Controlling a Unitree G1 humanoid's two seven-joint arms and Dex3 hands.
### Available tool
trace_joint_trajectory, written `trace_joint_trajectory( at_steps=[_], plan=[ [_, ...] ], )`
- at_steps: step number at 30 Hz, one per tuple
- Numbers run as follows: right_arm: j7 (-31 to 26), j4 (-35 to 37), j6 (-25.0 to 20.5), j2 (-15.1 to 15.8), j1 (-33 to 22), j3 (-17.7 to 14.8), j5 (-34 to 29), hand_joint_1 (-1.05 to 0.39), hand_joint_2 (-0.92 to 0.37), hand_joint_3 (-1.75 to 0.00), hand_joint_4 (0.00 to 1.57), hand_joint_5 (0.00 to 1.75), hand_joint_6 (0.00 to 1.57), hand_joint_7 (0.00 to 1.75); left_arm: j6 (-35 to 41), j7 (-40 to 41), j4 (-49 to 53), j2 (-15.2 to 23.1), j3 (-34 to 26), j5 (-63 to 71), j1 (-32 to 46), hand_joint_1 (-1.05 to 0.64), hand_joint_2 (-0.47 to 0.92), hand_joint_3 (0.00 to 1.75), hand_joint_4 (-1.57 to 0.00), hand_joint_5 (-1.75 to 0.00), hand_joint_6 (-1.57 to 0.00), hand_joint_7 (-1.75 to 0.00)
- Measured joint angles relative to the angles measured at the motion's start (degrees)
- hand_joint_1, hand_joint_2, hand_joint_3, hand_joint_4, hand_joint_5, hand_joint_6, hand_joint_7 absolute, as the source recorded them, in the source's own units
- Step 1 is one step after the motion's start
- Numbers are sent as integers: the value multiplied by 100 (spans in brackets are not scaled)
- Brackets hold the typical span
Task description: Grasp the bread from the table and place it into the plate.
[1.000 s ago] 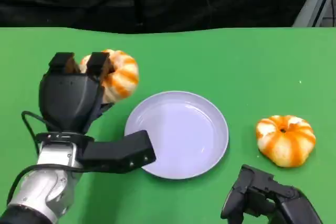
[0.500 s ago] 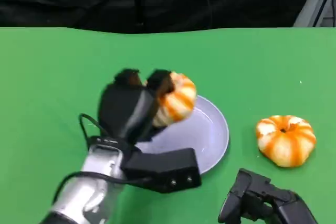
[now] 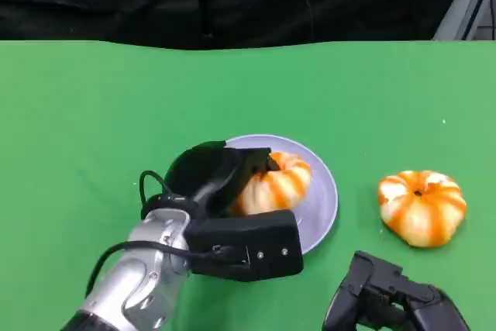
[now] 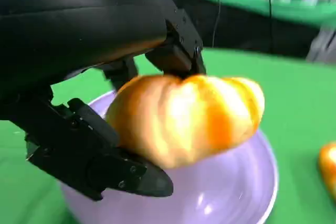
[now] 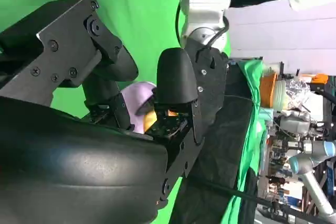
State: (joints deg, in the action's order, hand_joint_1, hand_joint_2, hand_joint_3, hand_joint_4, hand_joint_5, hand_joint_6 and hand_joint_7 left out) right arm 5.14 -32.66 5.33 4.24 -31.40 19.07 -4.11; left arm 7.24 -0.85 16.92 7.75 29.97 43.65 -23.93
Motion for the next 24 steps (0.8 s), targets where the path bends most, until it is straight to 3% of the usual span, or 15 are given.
trace_joint_trajectory(
  at_steps=[9, 15, 17, 19, 22, 24],
  plan=[
    [6, -43, -85, 9, -3, -15, 0, 8, -42, -132, 67, 175, 61, 162, 393, -961, -742, 332, 129, 186, 55, -79, 92, 41, 0, -25, -15, -5],
    [7, -41, -98, 12, 5, -12, -2, 9, -42, -132, 67, 175, 60, 162, 446, -1540, -1434, 648, 85, 178, 97, -77, 92, 39, 0, -39, -24, -8],
    [7, -41, -103, 12, 12, -14, -2, 9, -42, -132, 67, 175, 60, 162, 445, -1609, -1608, 722, 19, 159, 129, -75, 92, 39, -2, -43, -41, -16],
    [7, -41, -108, 12, 17, -14, -2, 8, -42, -132, 68, 175, 60, 162, 438, -1609, -1697, 757, -53, 124, 167, -72, 92, 38, -9, -44, -78, -17],
    [7, -41, -108, 12, 26, -14, 1, 8, -42, -132, 68, 175, 60, 162, 369, -1584, -1726, 768, -111, 113, 262, -70, 92, 37, -22, -36, -100, -12],
    [9, -41, -108, 12, 30, -14, 1, 8, -42, -132, 68, 175, 60, 162, 317, -1511, -1726, 766, -132, 114, 297, -70, 92, 38, -25, -35, -104, -11]
  ],
)
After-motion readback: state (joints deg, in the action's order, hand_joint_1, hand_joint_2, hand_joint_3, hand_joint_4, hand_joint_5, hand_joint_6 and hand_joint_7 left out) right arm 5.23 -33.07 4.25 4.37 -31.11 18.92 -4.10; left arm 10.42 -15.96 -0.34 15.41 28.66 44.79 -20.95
